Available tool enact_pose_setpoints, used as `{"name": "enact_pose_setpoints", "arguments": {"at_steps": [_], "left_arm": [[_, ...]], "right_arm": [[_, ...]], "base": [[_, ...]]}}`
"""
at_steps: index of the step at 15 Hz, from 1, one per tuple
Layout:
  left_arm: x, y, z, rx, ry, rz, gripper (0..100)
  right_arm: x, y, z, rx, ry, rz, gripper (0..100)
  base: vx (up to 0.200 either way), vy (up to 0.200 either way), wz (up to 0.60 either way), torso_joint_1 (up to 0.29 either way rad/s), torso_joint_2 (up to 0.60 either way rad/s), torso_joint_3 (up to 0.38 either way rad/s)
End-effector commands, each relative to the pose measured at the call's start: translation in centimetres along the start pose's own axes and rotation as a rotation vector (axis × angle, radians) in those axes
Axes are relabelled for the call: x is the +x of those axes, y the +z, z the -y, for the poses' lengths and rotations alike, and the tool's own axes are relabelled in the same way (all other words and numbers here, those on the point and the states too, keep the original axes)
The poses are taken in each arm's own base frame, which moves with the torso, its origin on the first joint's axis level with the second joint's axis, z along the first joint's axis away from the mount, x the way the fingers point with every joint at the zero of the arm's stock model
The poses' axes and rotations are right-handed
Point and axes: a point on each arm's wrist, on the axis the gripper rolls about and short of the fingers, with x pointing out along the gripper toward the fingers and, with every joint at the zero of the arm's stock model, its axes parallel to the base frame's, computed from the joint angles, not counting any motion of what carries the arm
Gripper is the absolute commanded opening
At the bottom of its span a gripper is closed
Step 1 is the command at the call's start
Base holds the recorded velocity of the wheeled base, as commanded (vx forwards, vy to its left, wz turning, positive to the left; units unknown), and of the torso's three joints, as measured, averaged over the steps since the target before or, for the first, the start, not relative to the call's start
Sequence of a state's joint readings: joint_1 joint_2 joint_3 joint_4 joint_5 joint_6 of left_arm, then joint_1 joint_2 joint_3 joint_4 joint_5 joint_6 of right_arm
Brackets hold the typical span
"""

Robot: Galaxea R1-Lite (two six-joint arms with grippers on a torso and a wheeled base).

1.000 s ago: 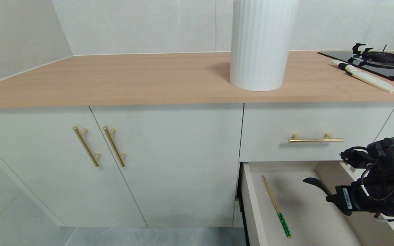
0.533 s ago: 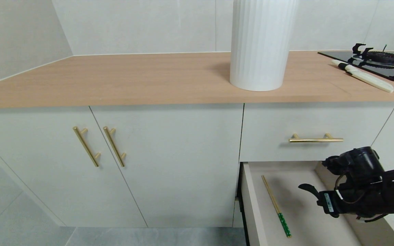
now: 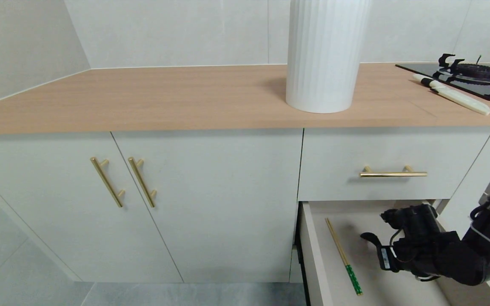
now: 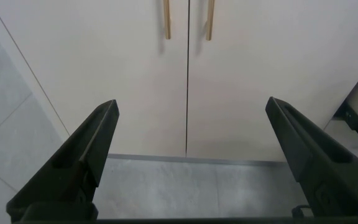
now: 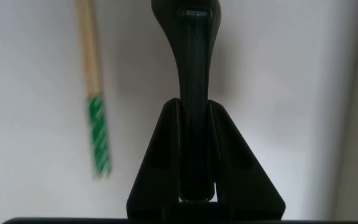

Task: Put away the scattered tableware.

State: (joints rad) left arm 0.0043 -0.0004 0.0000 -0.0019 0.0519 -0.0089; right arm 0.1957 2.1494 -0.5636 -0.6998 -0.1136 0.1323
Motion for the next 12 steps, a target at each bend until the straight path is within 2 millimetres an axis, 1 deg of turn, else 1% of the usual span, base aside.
{"name": "enact_pose_setpoints", "arguments": {"at_steps": [1, 3, 9, 10, 12], "left_arm": [[0.0, 0.01, 0.0, 0.0, 0.001, 0.001, 100], [0.0, 0.01, 0.0, 0.0, 0.001, 0.001, 100], [0.0, 0.01, 0.0, 0.0, 0.001, 0.001, 100], [0.0, 0.01, 0.0, 0.0, 0.001, 0.001, 100], [0.0, 0.01, 0.0, 0.0, 0.001, 0.001, 100]], "right_arm": [[2.44, -1.89, 0.0, -0.008, -0.03, -0.056, 0], [2.84, -1.81, -0.05, -0.006, -0.03, -0.033, 0], [2.65, -1.55, 0.0, 0.006, -0.034, -0.019, 0], [2.59, -1.48, 0.0, 0.011, -0.034, -0.016, 100], [2.11, -1.05, 0.04, 0.015, -0.032, 0.004, 100]], "base": [[0.0, 0.0, 0.0, 0.0, 0.0, 0.0], [0.0, 0.0, 0.0, 0.0, 0.0, 0.0], [0.0, 0.0, 0.0, 0.0, 0.0, 0.0], [0.0, 0.0, 0.0, 0.0, 0.0, 0.0], [0.0, 0.0, 0.0, 0.0, 0.0, 0.0]]}}
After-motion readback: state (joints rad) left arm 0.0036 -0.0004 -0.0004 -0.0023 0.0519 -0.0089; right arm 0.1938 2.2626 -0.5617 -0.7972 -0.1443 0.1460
